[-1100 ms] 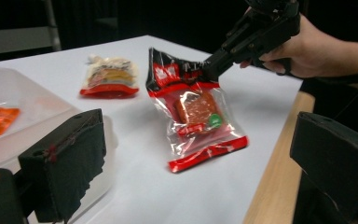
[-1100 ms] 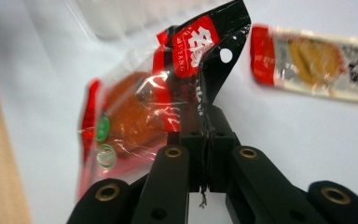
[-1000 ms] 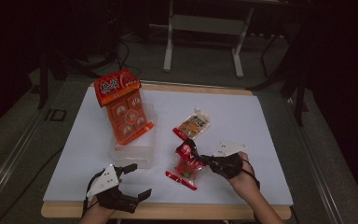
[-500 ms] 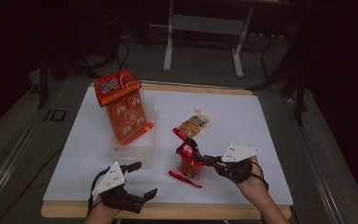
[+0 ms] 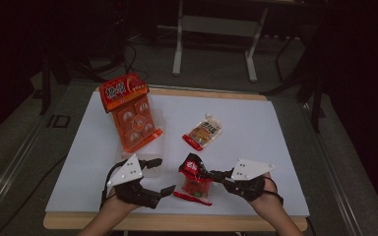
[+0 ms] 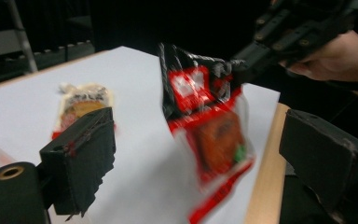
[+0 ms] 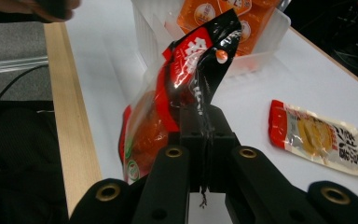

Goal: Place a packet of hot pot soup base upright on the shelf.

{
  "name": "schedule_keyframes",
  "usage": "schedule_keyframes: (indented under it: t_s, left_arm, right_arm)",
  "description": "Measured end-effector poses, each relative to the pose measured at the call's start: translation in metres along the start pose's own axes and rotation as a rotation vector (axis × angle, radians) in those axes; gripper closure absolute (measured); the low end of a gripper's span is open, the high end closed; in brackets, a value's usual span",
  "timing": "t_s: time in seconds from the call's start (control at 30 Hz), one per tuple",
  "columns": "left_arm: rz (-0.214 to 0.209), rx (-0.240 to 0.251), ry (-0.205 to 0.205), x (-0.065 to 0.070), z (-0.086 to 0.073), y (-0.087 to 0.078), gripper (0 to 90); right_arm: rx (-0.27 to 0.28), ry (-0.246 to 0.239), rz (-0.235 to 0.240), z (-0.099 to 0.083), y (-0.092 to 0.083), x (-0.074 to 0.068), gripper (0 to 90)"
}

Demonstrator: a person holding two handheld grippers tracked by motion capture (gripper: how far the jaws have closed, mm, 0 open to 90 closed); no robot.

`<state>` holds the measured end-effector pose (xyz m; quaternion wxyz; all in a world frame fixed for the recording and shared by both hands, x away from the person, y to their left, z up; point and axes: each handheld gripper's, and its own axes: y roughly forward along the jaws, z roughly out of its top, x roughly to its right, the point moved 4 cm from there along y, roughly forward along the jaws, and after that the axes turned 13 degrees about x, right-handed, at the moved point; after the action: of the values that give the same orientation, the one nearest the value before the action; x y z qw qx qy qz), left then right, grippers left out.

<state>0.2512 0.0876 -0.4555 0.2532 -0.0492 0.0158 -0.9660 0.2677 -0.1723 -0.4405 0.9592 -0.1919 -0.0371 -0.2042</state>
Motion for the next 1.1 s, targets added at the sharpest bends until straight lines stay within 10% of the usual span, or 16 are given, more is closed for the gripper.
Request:
schedule_keyframes:
  t_s: [0.47,0.87,1.1]
  left_arm:
    - [-0.042,-0.003,-0.035,-0.022,0.015,0.032,30.8]
    - [-0.150,-0.039,-0.212,-0.034,0.003,0.055,49.7]
    - [-0.175,-0.077,-0.125,-0.026,0.005,0.055,64.7]
  right_arm:
    - [0.005,-0.029,0.024,0.006,0.002,-0.008,88.9]
    - [0.008,-0.030,0.027,0.003,0.004,-0.007,88.8]
    - [-0.003,-0.044,0.013,0.002,0.005,-0.006,88.8]
